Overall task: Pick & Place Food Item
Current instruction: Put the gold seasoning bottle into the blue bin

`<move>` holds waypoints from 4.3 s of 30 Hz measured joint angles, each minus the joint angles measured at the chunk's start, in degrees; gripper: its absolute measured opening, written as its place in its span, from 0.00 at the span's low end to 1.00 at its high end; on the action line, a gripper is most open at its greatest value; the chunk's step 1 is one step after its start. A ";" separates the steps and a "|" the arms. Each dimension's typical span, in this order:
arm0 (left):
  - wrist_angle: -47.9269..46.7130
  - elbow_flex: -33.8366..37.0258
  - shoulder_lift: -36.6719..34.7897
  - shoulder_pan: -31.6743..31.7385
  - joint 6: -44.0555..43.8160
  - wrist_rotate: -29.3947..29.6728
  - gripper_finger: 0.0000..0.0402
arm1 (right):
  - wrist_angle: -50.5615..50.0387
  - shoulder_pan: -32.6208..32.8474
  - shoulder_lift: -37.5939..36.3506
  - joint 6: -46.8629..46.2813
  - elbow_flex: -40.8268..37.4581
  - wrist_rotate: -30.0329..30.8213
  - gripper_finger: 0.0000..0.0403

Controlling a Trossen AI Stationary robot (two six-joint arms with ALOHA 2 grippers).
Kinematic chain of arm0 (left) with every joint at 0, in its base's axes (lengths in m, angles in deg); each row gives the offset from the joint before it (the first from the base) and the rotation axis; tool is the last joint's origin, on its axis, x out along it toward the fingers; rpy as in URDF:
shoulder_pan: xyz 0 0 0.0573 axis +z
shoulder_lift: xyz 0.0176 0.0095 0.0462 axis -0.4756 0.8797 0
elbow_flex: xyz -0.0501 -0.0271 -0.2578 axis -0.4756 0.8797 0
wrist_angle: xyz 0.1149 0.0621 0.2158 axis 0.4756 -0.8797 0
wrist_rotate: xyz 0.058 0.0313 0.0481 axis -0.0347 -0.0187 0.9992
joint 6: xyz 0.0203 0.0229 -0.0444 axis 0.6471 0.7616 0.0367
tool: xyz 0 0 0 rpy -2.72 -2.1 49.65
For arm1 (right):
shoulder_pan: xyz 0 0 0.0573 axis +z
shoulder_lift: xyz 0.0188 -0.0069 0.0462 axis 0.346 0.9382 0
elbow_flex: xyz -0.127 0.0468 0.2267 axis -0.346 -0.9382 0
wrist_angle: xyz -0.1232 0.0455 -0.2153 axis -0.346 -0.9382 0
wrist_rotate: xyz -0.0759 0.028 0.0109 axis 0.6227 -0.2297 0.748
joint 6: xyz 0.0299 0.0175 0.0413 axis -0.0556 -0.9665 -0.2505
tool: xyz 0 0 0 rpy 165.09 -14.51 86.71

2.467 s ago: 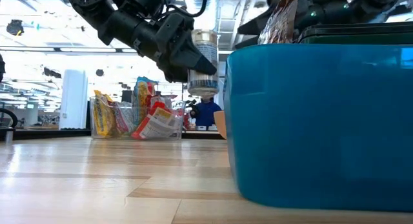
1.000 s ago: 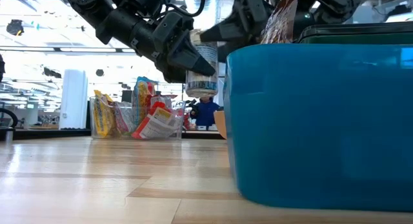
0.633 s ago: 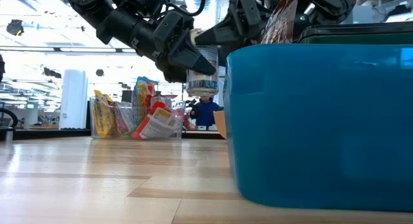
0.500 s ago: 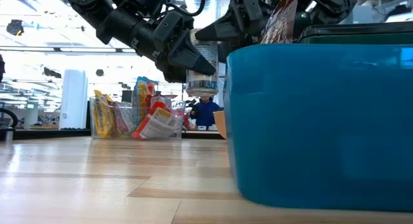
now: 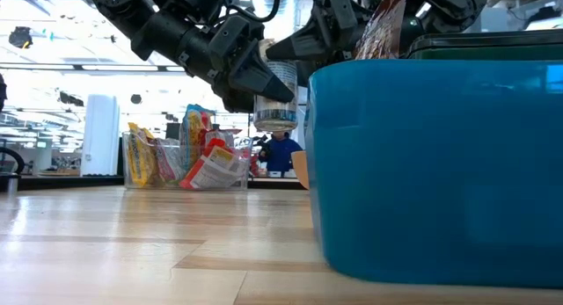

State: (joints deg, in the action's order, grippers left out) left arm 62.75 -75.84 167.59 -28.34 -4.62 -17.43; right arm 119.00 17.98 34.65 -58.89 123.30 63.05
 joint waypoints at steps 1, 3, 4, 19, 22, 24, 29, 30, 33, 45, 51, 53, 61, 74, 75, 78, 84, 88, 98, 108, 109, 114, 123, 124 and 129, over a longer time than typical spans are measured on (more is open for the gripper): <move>0.00 0.00 0.00 0.00 -0.06 -0.01 0.70 | 0.00 0.00 0.00 0.02 0.00 0.00 0.72; -0.02 0.00 0.00 0.00 -0.15 -0.01 0.70 | 0.00 0.00 0.00 0.04 0.00 0.02 0.71; -0.02 0.00 0.00 0.00 -0.15 -0.01 0.70 | 0.00 0.00 0.00 0.04 0.00 0.02 0.71; 0.43 -0.10 0.00 0.00 0.21 -0.03 0.76 | -0.52 0.00 0.06 -0.22 -0.04 0.04 0.70; 0.33 -0.11 0.00 0.00 -0.03 -0.86 0.79 | -1.37 -0.25 0.09 -0.18 -0.07 0.04 0.70; 0.22 -0.11 0.00 0.00 -1.05 -0.99 0.81 | -2.33 -0.61 0.04 -0.18 -0.07 -0.05 0.70; -1.89 -0.11 0.00 0.33 -2.75 -1.00 0.89 | -2.58 -1.27 -0.02 0.48 -0.07 -0.09 0.70; -2.38 -0.11 0.00 0.37 -2.85 -1.09 0.91 | -2.72 -1.29 -0.04 0.55 -0.07 0.02 0.70; -3.07 -0.11 0.00 0.37 -2.91 -1.09 0.94 | -4.07 -1.40 -0.12 0.68 -0.04 0.06 0.70; -5.66 -0.07 0.00 0.35 -2.92 -0.51 0.96 | -11.64 -1.59 -2.84 1.68 -0.07 0.09 0.70; -7.17 -0.04 0.00 0.35 -2.95 -0.21 0.96 | -17.59 -1.68 -7.74 1.73 -0.07 0.09 0.70; -7.15 -0.04 0.00 0.35 -2.93 -0.21 0.96 | -20.94 -1.68 -9.70 1.55 -0.04 0.11 0.70; -7.10 -0.04 0.00 0.35 -2.96 -0.21 0.96 | -29.99 0.07 -17.46 0.27 -0.04 0.37 0.70; -6.91 -0.02 0.00 0.35 -2.96 0.86 0.96 | -35.57 14.93 -29.01 -4.12 -0.04 2.53 0.70; -6.86 -0.02 0.00 0.35 -2.96 0.86 0.96 | -35.57 16.59 -29.51 -4.66 -0.04 3.62 0.70; -6.54 -0.02 0.00 0.35 -2.96 0.87 0.96 | -35.65 21.62 -30.79 -6.01 -0.04 6.77 0.70; -5.71 0.00 0.00 0.35 -2.96 0.88 0.96 | -35.56 31.76 -30.81 -9.98 -0.04 16.43 0.70; -5.15 0.00 0.00 0.35 -2.96 0.88 0.96 | -35.48 38.16 -28.97 -14.06 -0.04 23.52 0.70; -3.93 0.00 0.00 0.35 -2.96 0.88 0.96 | -34.98 49.68 -22.05 -24.89 -0.04 38.19 0.70; -3.98 0.00 0.00 0.35 -3.25 0.88 0.96 | -27.52 55.51 -15.69 -27.65 -0.02 43.10 0.70; -3.98 0.00 0.00 0.35 -3.54 0.88 0.96 | -26.63 55.82 -14.84 -28.19 -0.01 43.78 0.70; -4.00 0.00 0.00 0.35 -4.53 0.88 0.96 | -26.12 56.99 -10.97 -31.17 -0.04 46.27 0.70; -4.02 0.00 0.00 0.35 -4.81 0.88 0.96 | -25.02 58.88 -8.15 -32.57 -0.02 51.42 0.70; -4.02 0.00 0.00 0.35 -4.94 0.88 0.96 | -25.10 58.93 -8.15 -32.53 -0.02 51.68 0.70; -4.02 0.00 0.00 0.35 -4.94 0.88 0.96 | -25.21 59.80 -7.92 -32.70 -0.02 52.86 0.70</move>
State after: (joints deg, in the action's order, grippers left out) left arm 58.73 -75.84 167.59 -27.99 -9.56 -16.55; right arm 93.79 77.78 26.72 -91.60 123.28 115.91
